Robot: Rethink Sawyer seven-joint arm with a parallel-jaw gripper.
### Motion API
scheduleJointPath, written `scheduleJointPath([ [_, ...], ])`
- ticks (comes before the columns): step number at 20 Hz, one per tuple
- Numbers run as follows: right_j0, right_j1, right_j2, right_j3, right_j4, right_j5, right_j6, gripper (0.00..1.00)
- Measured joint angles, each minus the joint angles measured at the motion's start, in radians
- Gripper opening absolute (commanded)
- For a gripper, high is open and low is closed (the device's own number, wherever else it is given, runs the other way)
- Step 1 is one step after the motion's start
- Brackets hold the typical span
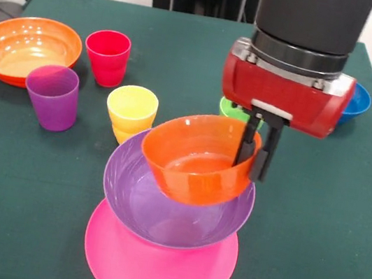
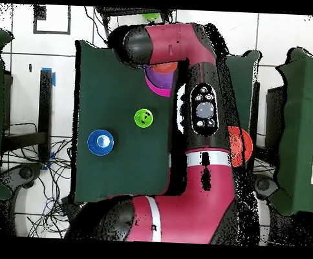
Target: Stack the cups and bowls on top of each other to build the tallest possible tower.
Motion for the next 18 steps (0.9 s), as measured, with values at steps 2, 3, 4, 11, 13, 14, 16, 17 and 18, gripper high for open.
scheduleJointPath([
  [2, 0.019, 0.008, -0.014, -0.015, 0.0, 0.0, 0.0, 0.0],
  [3, 0.027, 0.013, -0.021, -0.023, 0.0, 0.0, 0.0, 0.0],
  [4, 0.036, 0.017, -0.029, -0.031, 0.0, 0.0, 0.0, 0.0],
  [11, 0.072, 0.062, -0.083, -0.109, -0.002, 0.02, 0.0, 0.0],
  [13, 0.075, 0.069, -0.095, -0.121, -0.002, 0.022, 0.0, 0.0],
  [14, 0.076, 0.075, -0.105, -0.13, -0.003, 0.023, 0.0, 0.0],
  [16, 0.078, 0.086, -0.128, -0.15, -0.004, 0.023, 0.0, 0.0],
  [17, 0.078, 0.089, -0.138, -0.155, -0.005, 0.023, 0.0, 0.0],
  [18, 0.078, 0.093, -0.148, -0.161, -0.006, 0.023, 0.0, 0.0],
])
